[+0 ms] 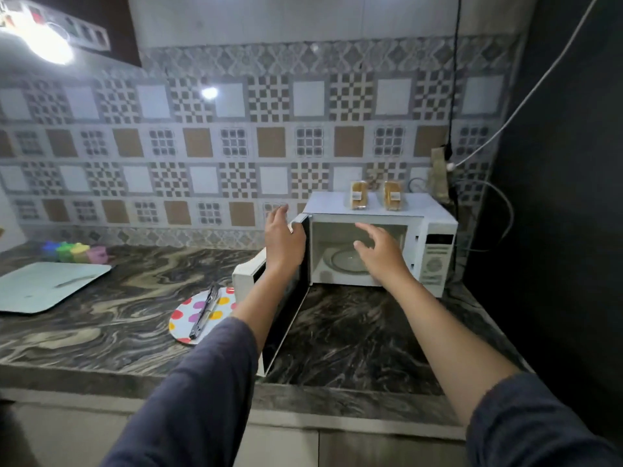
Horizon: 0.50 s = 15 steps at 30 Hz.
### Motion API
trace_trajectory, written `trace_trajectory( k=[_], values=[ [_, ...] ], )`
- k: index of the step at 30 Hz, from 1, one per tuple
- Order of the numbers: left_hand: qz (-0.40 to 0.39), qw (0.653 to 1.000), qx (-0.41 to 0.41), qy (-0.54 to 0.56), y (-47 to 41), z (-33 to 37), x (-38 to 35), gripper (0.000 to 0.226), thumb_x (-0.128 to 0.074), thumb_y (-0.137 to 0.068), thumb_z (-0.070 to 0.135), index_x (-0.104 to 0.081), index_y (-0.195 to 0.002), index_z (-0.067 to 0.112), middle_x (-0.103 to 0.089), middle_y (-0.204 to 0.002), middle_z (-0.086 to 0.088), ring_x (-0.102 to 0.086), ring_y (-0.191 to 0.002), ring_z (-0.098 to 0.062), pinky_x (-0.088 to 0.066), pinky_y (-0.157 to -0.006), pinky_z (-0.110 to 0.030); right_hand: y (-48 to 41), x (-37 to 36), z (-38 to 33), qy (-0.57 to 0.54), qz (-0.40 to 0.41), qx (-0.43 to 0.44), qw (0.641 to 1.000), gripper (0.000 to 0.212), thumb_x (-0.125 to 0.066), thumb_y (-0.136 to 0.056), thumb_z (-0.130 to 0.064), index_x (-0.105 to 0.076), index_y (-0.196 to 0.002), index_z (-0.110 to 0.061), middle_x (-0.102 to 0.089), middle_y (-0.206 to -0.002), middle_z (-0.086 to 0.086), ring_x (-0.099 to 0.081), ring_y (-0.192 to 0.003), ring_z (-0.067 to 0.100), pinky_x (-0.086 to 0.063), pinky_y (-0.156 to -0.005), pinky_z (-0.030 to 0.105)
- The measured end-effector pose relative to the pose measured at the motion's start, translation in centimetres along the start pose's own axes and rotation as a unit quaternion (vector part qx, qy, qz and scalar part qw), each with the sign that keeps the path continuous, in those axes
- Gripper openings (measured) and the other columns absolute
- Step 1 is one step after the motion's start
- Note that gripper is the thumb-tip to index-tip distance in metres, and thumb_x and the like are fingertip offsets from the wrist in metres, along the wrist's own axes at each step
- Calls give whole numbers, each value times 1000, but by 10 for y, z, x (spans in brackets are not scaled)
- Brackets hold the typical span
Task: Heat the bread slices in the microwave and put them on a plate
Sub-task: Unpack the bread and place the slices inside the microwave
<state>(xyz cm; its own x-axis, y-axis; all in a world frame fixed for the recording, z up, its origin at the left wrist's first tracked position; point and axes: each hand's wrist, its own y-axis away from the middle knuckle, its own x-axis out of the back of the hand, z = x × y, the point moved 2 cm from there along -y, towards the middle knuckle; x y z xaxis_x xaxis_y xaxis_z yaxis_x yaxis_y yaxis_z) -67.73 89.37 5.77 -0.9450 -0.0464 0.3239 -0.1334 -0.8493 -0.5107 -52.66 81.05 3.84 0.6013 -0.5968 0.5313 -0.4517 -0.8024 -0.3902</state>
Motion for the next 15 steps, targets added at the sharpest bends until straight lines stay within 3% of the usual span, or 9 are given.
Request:
trace_trajectory(
  k=[6, 12, 15],
  values=[
    [-94, 995, -5, 24, -27, 19, -87, 49, -40, -97, 15, -29, -144, 6, -29, -151, -8, -27, -139, -22, -22, -114, -32, -39, 47, 42, 38, 35, -9, 999, 42, -49, -95, -19, -45, -137, -19, -45, -139, 3, -43, -129, 21, -37, -106, 34],
    [-121, 992, 1, 44, -79, 11, -187, 47, -42, -96, 14, -32, -141, 4, -34, -147, -12, -30, -137, -23, -23, -112, -32, -118, 82, 108, 61, 63, -25, 996, 41, -49, -95, -15, -46, -136, -16, -45, -140, 5, -40, -131, 19, -30, -96, 20],
    [-123, 992, 11, 39, -117, 4, -229, 47, -44, -95, 13, -33, -141, 3, -37, -146, -13, -32, -136, -24, -24, -111, -31, -166, 91, 137, 60, 73, -35, 995, 41, -50, -94, -15, -47, -135, -15, -46, -140, 6, -41, -131, 20, -32, -103, 26]
  ],
)
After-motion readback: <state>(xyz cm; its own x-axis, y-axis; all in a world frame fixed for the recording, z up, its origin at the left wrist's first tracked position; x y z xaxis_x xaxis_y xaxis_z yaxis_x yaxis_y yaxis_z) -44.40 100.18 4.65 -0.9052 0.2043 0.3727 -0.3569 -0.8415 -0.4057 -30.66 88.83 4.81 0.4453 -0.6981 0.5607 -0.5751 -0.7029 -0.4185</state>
